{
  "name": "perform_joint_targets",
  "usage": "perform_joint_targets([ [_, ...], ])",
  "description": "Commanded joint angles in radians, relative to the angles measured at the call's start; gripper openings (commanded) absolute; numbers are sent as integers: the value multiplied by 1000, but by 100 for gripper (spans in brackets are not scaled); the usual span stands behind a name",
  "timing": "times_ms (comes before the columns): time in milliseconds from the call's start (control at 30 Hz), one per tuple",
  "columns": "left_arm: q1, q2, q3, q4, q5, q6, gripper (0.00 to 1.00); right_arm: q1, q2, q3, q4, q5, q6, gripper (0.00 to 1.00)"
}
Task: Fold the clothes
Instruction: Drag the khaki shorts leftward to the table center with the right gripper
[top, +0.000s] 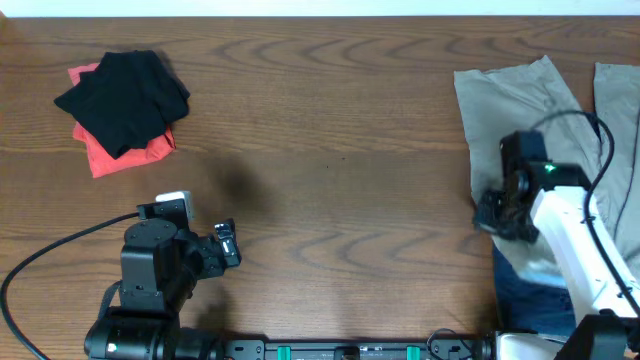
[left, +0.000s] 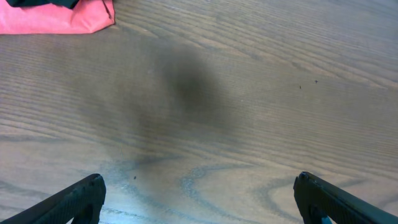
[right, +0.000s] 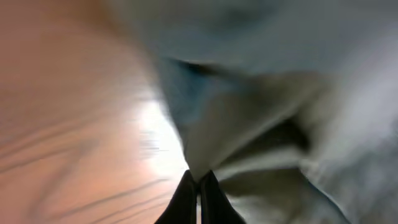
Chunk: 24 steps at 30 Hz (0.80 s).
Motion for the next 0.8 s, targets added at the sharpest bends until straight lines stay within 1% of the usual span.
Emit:
perform_joint_targets([
  [0,-2,1,19,7,2,-6,98,20,-21,86,57,-455,-325,1],
  [100,-2,1,19,10,2,-6,98,33,-21,106,146,-758,-458,1],
  [167,-2,1,19,10,2,-6,98,58,-21,106,196,-887,-471,1],
  [233,-2,1,19,10,2,-6,98,100,-21,105,241,-954,-471,1],
  [333,-2,1,19,18,2,-6,98,186,-21,105,333,-1011,-470,1],
  [433,-2,1,19,32,2,-6,98,281,-21,105,469,-1056,-460,1],
  [567,-2,2,19,53,2,-6,98,410,-21,105,682,-1024,-365,1],
  [633,-2,2,19,59,2,-6,98,475,-21,105,774,-948,-294,1],
  [667,-2,2,19,62,2,-6,98,506,-21,105,805,-886,-263,5],
  [767,-2,2,19,68,3,-6,98,579,-21,105,814,-689,-237,32],
])
